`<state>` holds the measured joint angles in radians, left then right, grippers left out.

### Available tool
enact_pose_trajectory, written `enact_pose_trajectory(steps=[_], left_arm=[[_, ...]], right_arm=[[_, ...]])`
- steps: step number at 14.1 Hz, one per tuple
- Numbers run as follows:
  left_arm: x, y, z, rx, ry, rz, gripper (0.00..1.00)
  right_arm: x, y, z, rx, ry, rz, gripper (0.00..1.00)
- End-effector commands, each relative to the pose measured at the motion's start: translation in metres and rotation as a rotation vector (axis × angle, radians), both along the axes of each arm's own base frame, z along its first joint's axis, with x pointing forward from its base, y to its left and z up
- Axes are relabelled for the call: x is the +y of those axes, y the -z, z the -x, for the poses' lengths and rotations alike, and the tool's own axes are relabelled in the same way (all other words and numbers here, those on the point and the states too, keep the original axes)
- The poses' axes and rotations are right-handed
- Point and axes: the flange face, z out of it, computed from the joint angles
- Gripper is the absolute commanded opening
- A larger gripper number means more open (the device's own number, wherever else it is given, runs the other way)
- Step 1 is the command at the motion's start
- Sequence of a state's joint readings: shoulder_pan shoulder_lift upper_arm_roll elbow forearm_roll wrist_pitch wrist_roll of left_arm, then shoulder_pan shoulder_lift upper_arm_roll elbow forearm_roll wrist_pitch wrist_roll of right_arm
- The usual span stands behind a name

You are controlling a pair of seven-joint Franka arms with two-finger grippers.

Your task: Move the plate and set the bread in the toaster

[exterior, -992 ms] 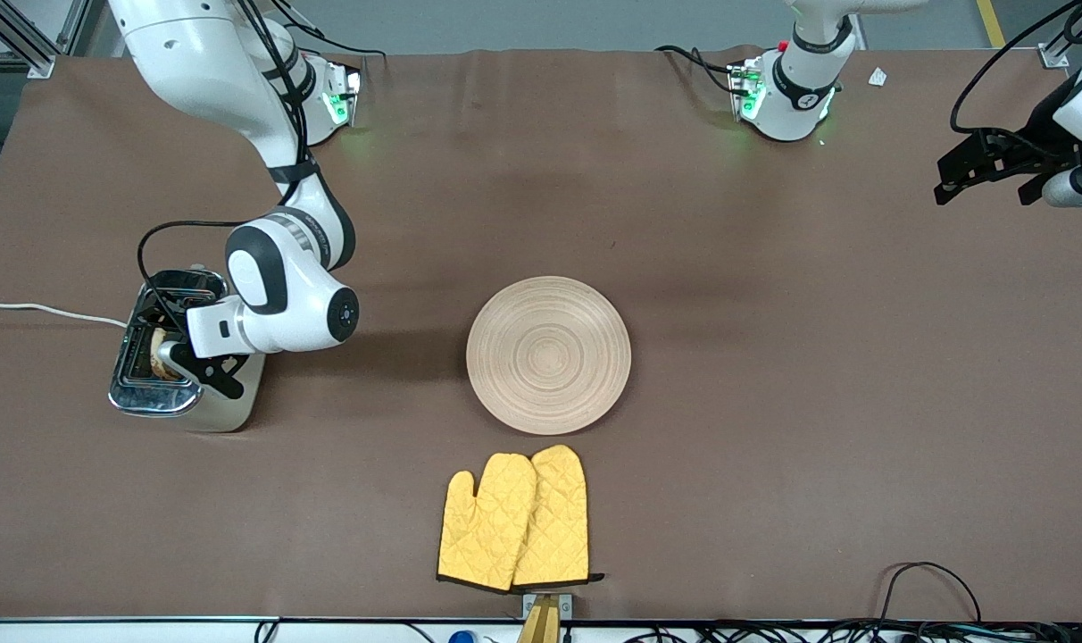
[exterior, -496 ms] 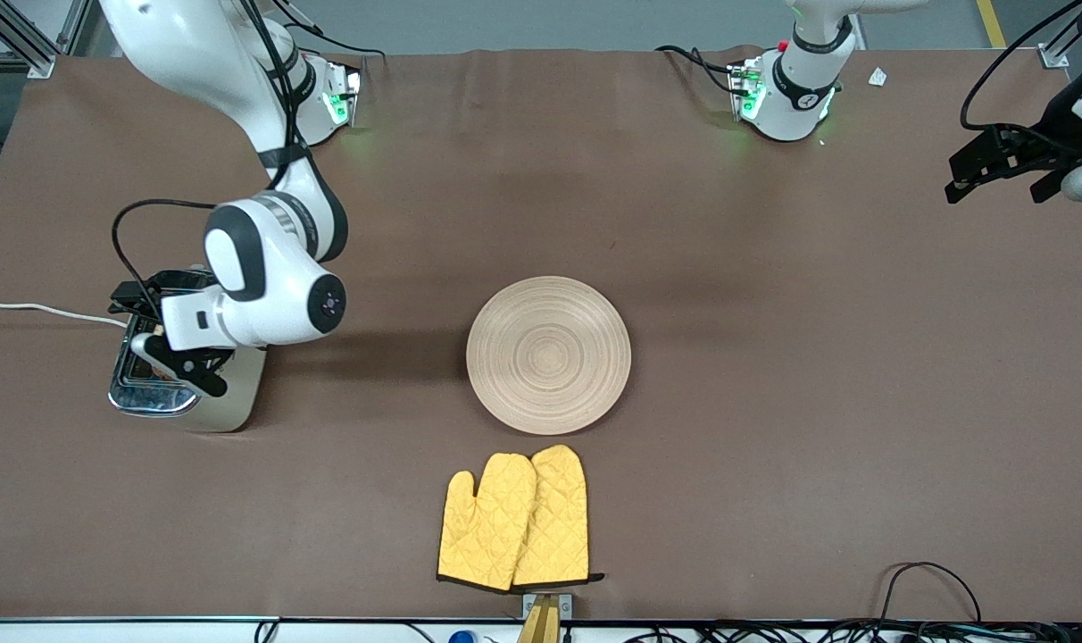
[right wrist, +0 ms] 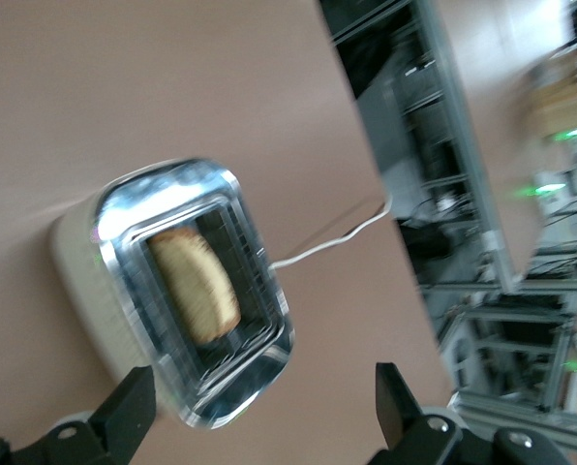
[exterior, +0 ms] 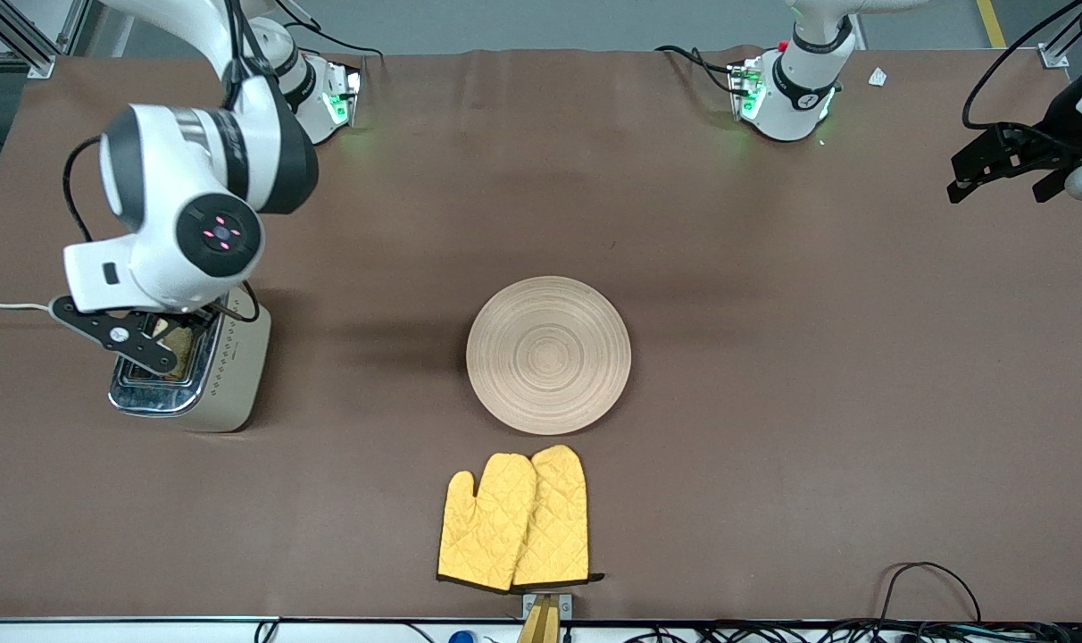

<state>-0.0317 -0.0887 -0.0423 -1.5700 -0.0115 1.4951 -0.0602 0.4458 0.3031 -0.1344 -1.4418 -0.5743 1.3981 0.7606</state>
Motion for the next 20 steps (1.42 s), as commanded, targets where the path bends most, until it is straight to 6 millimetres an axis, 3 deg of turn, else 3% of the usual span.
enact_pose_trajectory(steps=[1,5,9,11,14,17,20], left_arm=[[0.0,-0.006,0.001,-0.006,0.012,-0.017,1.0],[0.0,-0.005,0.001,-0.003,0.007,-0.019,1.0],[0.002,-0.004,0.0,-0.001,0.006,-0.019,1.0],[0.002,-0.004,0.0,-0.001,0.006,-0.019,1.0],[0.002,-0.004,0.0,-0.001,0.0,-0.019,1.0],[0.002,-0.004,0.001,-0.001,-0.006,-0.019,1.0],[0.007,-0.003,0.003,0.011,-0.014,-0.021,1.0]], right_arm=[[-0.019,-0.059,0.014,-0.037,0.038,-0.21,1.0],[-0.059,-0.118,0.038,-0.081,-0.003,-0.4,1.0],[-0.127,-0.155,0.053,-0.075,-0.15,-0.512,1.0],[-0.157,-0.165,0.065,-0.083,-0.216,-0.554,1.0],[-0.186,-0.165,0.085,-0.099,-0.286,-0.611,1.0],[-0.199,-0.166,0.1,-0.109,-0.297,-0.665,1.0],[-0.198,-0.157,0.116,-0.123,-0.302,-0.679,1.0]])
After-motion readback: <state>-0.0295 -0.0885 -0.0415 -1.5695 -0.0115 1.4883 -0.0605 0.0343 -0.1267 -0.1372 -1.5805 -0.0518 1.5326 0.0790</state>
